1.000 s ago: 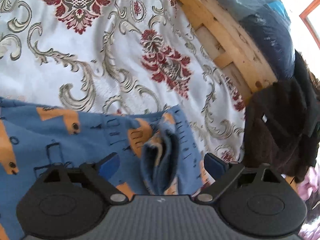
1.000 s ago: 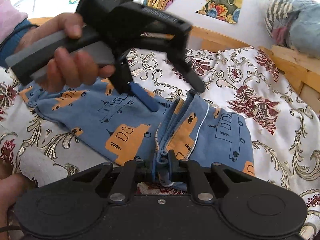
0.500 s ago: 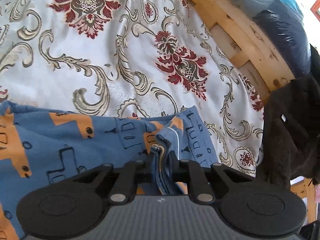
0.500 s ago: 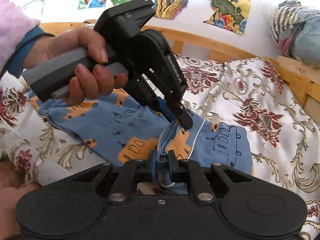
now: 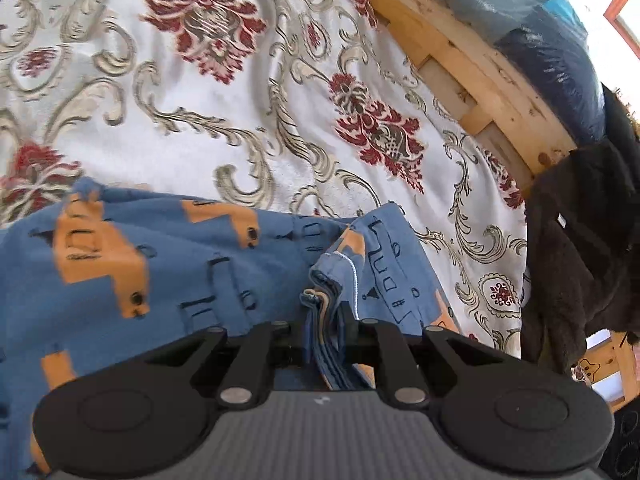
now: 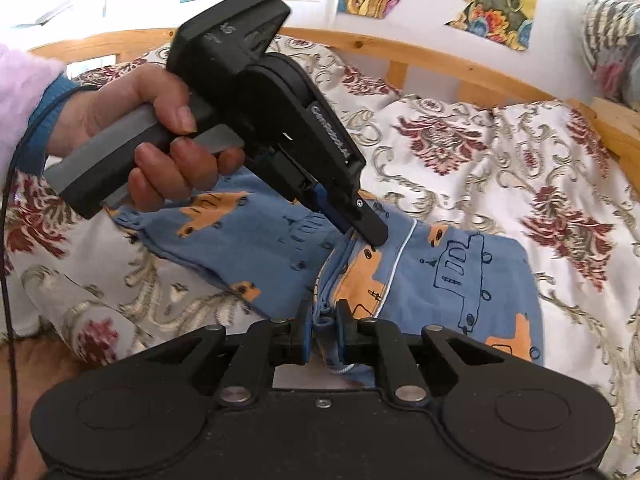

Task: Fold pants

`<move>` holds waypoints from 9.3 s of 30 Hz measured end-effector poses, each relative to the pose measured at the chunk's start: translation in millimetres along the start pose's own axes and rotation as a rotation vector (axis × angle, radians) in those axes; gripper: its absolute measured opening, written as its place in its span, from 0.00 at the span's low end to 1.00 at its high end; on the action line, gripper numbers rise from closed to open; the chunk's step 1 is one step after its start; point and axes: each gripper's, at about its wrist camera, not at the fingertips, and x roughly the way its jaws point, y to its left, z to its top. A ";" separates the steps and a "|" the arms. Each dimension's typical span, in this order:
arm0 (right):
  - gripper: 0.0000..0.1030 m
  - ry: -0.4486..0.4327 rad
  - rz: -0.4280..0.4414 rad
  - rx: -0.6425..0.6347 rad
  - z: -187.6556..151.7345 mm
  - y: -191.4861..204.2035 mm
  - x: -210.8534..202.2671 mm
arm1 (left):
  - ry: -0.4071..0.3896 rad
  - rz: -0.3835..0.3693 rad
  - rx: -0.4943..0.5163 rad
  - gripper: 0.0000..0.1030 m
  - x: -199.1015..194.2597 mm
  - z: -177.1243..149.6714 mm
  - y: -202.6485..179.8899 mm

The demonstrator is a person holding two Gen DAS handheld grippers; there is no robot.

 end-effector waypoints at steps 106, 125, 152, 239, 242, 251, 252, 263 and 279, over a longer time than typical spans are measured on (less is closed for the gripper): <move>0.78 0.045 0.038 0.051 88.7 21.5 84.1 | -0.875 0.577 -0.784 0.99 -181.9 -149.0 55.8; 0.74 0.057 -0.003 -0.001 49.2 59.0 97.3 | -0.844 0.691 -0.855 0.24 -165.0 -152.6 88.7; 0.84 -0.074 -0.058 0.167 49.3 13.0 67.0 | -0.790 0.837 -0.047 0.14 -138.1 -119.4 -35.3; 0.16 -0.015 0.287 0.662 13.2 -168.9 41.5 | -0.265 0.645 0.660 0.18 60.2 -98.5 -174.7; 0.16 -0.013 0.286 0.661 13.1 -168.8 41.3 | -0.261 0.646 0.663 0.18 61.3 -98.9 -175.2; 0.16 -0.005 0.243 0.628 12.6 -167.7 40.0 | -0.249 0.562 0.620 0.45 52.5 -97.3 -172.5; 0.16 -0.004 0.234 0.622 11.9 -168.1 39.4 | -0.253 0.534 0.616 0.54 47.8 -97.9 -172.2; 0.32 0.000 -0.033 0.548 9.4 -157.9 12.6 | -0.374 0.430 0.370 0.91 -47.8 -112.8 -131.3; 0.21 0.093 -0.102 0.613 10.0 -88.1 5.3 | -0.271 0.474 -0.079 0.92 -58.7 -93.6 -24.6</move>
